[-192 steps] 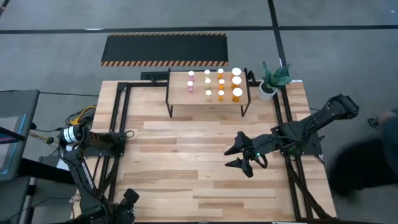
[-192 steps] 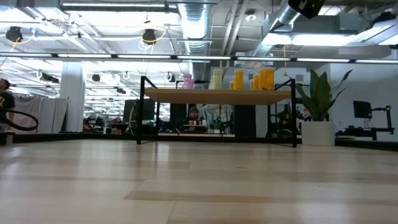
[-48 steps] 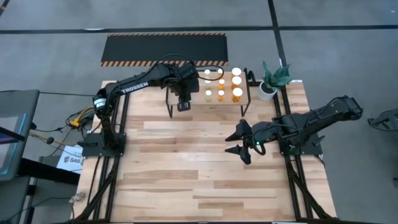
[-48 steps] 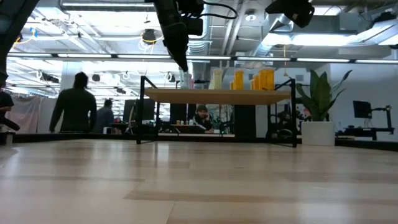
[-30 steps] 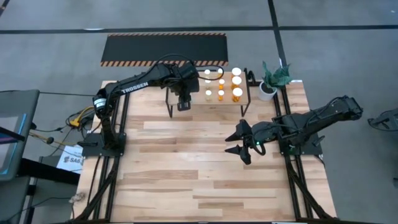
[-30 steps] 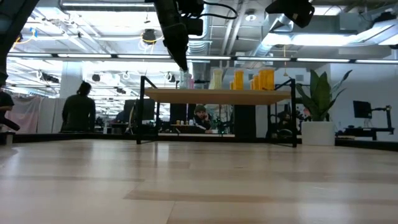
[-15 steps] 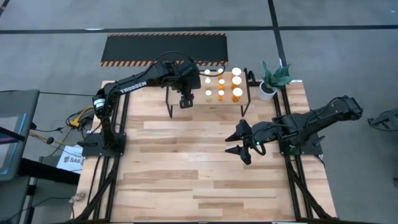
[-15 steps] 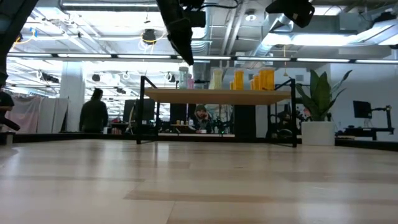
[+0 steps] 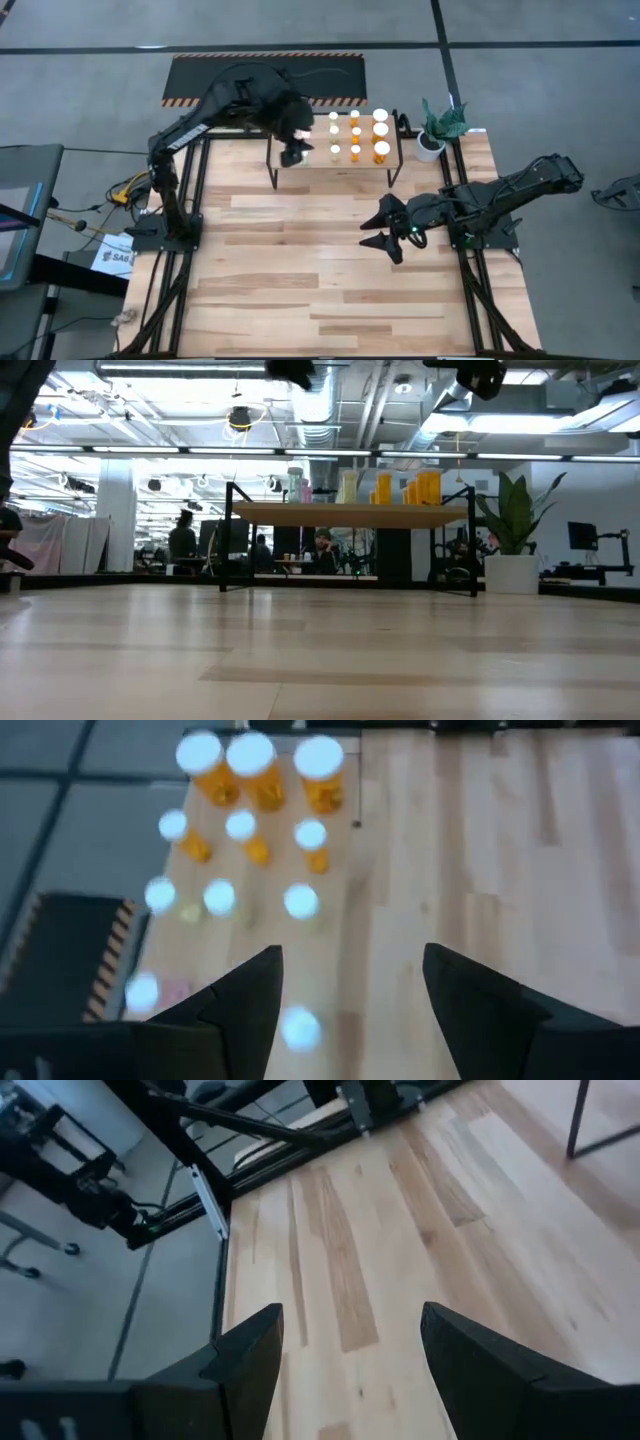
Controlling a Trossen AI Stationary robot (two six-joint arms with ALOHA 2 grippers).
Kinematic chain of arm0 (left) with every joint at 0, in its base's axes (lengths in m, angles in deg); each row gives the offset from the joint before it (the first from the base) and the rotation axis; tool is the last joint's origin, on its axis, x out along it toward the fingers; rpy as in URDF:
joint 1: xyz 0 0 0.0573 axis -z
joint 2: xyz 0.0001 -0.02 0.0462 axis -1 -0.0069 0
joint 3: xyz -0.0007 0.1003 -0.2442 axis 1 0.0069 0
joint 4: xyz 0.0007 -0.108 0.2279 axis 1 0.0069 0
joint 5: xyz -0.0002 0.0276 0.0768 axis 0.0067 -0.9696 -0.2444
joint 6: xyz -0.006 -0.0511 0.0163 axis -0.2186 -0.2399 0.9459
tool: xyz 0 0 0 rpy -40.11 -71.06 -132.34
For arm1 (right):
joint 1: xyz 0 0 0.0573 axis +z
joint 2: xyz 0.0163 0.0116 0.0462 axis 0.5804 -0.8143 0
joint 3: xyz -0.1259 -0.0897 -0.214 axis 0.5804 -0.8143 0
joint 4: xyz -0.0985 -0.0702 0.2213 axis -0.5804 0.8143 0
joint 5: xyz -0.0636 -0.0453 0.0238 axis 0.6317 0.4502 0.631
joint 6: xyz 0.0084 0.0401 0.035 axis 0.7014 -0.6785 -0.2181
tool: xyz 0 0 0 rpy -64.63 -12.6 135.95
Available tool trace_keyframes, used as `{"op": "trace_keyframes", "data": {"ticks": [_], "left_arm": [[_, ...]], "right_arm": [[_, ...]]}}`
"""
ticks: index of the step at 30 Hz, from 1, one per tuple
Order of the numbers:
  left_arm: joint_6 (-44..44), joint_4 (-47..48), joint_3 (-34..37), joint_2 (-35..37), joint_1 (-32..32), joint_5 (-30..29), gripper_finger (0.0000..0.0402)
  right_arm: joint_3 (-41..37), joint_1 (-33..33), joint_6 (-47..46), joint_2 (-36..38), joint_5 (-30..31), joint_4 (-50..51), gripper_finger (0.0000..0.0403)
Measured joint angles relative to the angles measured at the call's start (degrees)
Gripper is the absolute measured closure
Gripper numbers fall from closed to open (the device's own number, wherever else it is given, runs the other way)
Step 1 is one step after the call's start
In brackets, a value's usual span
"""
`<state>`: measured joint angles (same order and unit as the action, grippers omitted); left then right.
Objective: Pick and place medicine bottles onto shelf by color
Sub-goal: Return to Home Position
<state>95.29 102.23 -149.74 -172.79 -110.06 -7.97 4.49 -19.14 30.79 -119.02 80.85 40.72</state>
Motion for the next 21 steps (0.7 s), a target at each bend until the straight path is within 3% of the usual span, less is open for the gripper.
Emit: {"op": "trace_keyframes", "data": {"ticks": [3,7,13,17,21], "left_arm": [[-3.4,5.5,-2.1,3.1,1.6,-1.2,0.0188],[-7.2,7.9,0.6,10.4,4.5,-2.9,0.0211],[-12.8,3.4,10.8,23.5,12.5,-7.3,0.0252],[-14.2,-7.2,25.5,34.2,19.2,-11.2,0.0278],[-14.9,-23.4,43.7,45.4,23.5,-13.0,0.03]], "right_arm": [[0.0,0.0,-2.1,-0.1,0.0,-0.8,0.0143],[0.6,-0.5,-2.3,0.0,0.0,-3.4,0.0143],[5.5,-1.9,5.8,1.9,6.0,-2.6,0.0161],[7.5,-2.5,8.9,5.8,10.0,-2.2,0.0241],[6.8,-2.2,13.6,9.7,11.1,-1.2,0.037]]}}
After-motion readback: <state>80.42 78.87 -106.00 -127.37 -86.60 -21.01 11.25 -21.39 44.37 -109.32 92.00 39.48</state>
